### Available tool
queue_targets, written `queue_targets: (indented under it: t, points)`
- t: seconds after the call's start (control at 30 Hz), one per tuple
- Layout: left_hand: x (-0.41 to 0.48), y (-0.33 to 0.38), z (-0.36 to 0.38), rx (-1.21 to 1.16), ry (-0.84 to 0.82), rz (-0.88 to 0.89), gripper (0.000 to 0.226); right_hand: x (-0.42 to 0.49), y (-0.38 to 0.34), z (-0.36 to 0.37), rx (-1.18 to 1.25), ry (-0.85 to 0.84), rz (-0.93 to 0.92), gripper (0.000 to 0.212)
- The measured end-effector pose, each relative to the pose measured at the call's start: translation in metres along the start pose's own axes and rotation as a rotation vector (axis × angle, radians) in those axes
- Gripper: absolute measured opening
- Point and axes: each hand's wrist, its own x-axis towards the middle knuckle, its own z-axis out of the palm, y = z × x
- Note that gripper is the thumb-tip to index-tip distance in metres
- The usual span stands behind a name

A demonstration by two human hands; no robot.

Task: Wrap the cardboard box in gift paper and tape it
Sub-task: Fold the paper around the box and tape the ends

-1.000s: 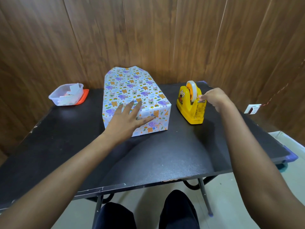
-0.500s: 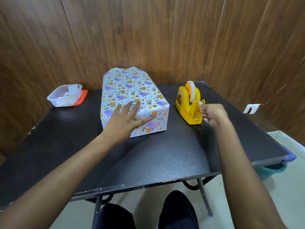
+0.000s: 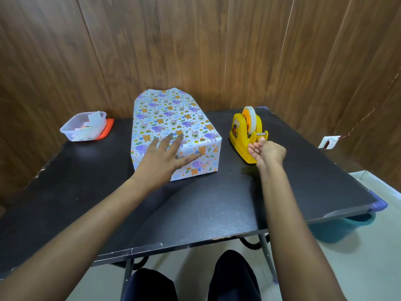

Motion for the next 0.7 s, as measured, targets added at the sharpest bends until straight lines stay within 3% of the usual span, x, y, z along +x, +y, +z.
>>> queue_targets:
  t: [0.2, 0.47, 0.7]
  points:
    - [0.000, 0.000, -0.001, 0.011, -0.023, -0.001, 0.099, -0.013, 0.000, 0.006, 0.090, -0.003, -0.003, 0.011]
    - [0.000, 0.000, 0.000, 0.013, -0.021, 0.003, 0.101, -0.005, 0.015, -0.006, -0.046, -0.058, -0.200, 0.017]
    - [0.000, 0.000, -0.003, 0.008, -0.055, -0.004, 0.099, -0.008, 0.003, -0.001, 0.263, -0.193, 0.084, 0.012]
